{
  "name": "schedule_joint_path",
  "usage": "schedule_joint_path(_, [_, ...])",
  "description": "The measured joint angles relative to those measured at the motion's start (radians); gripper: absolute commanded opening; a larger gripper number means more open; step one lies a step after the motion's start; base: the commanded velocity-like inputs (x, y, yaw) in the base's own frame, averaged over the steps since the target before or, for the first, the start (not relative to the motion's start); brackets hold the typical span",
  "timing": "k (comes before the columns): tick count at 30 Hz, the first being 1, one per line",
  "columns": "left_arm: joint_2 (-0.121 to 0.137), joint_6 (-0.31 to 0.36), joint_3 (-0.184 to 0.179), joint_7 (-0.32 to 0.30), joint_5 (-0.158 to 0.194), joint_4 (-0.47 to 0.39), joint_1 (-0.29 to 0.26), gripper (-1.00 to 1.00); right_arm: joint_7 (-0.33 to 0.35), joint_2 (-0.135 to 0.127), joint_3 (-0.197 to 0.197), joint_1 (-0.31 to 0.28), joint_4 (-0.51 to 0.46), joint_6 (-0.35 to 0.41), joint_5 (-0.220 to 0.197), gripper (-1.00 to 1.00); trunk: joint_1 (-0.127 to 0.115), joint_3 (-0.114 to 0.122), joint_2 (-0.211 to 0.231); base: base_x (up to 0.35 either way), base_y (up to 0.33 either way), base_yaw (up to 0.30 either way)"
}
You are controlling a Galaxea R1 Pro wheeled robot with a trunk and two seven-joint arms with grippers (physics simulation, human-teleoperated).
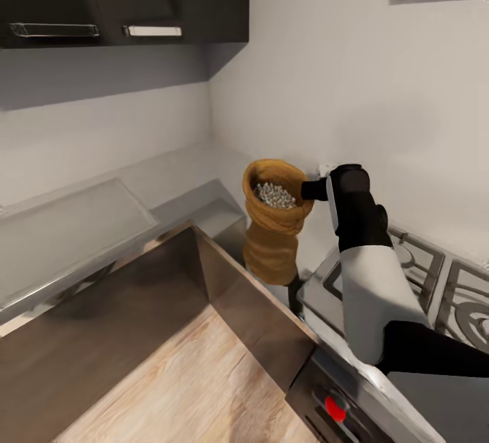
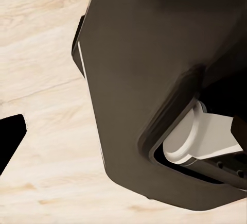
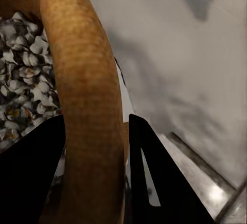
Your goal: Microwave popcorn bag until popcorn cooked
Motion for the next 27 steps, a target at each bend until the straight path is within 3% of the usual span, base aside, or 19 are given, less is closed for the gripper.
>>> schedule_joint_path(4, [0.0,-0.001,-0.001,0.0,0.0,0.0,0.0,1.0,0.039,0.0,0.0,0.0,-0.083,0.0,0.0,-1.0,0.0,0.0,0.0,-0.335,0.098,0.0])
schedule_joint_path(5, [0.0,-0.001,0.0,-0.001,0.0,0.0,0.0,1.0,0.043,0.0,0.007,0.0,-0.1,0.0,-0.002,-1.0,0.0,0.0,0.0,-0.335,0.098,0.0])
schedule_joint_path(6, [0.0,-0.001,-0.001,0.0,0.0,0.0,-0.001,1.0,0.076,0.0,0.038,0.0,-0.115,0.0,-0.012,-1.0,0.0,0.0,0.0,-0.335,0.098,0.0])
schedule_joint_path(27, [-0.002,0.0,-0.001,0.0,-0.001,0.001,0.0,1.0,0.09,0.0,0.047,0.0,-0.117,0.0,0.001,-1.0,0.0,0.0,0.0,-0.334,0.105,0.0])
